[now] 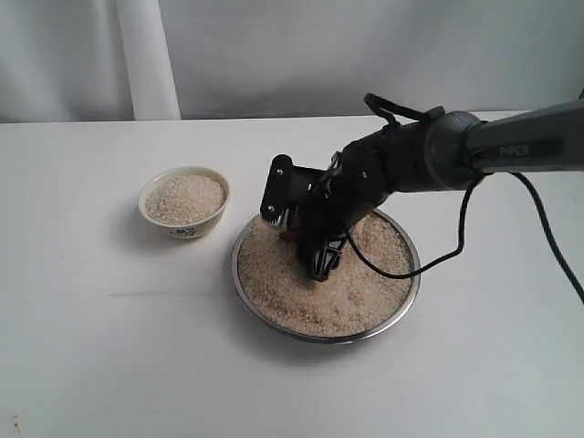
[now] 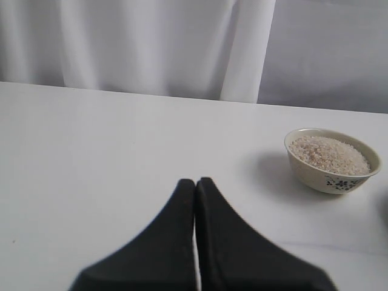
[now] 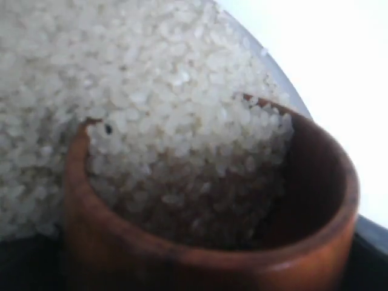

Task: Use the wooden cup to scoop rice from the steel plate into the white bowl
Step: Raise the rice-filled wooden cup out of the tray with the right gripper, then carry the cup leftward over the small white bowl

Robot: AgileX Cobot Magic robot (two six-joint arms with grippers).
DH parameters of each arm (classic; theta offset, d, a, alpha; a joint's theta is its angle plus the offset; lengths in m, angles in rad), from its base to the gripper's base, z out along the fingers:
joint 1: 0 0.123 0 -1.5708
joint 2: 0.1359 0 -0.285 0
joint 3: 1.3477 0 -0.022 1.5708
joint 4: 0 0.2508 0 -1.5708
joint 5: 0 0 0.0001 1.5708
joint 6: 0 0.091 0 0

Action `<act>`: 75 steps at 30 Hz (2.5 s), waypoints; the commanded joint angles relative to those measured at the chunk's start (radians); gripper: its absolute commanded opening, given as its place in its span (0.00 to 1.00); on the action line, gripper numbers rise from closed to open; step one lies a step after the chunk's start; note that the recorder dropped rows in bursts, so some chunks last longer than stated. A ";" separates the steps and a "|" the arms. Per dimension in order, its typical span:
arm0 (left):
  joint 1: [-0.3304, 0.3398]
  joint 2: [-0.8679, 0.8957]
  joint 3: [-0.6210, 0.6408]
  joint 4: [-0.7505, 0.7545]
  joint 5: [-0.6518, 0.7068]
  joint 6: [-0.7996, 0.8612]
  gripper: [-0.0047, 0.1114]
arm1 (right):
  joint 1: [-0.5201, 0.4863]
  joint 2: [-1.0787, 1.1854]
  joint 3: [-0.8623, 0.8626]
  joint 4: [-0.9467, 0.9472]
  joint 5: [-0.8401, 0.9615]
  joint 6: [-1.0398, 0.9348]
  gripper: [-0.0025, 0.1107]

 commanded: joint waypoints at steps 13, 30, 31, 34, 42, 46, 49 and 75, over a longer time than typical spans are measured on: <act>-0.005 0.000 0.002 -0.005 -0.007 -0.002 0.04 | -0.056 -0.179 0.379 0.296 -0.394 -0.072 0.02; -0.005 0.000 0.002 -0.005 -0.007 -0.002 0.04 | -0.053 -0.469 0.396 0.332 -0.523 0.094 0.02; -0.005 0.000 0.002 -0.005 -0.007 -0.002 0.04 | -0.049 -0.487 0.396 0.332 -0.528 0.103 0.02; -0.005 0.000 0.002 -0.005 -0.007 -0.002 0.04 | -0.023 -0.518 0.396 0.332 -0.546 0.121 0.02; -0.005 0.000 0.002 -0.005 -0.007 -0.002 0.04 | 0.063 -0.510 0.396 0.321 -0.636 0.138 0.02; -0.005 0.000 0.002 -0.005 -0.007 -0.002 0.04 | 0.072 -0.495 0.390 0.311 -0.661 0.157 0.02; -0.005 0.000 0.002 -0.005 -0.007 -0.002 0.04 | 0.072 -0.472 0.340 0.311 -0.585 0.157 0.02; -0.005 0.000 0.002 -0.005 -0.007 -0.002 0.04 | 0.162 0.075 -0.543 -0.260 0.057 0.431 0.02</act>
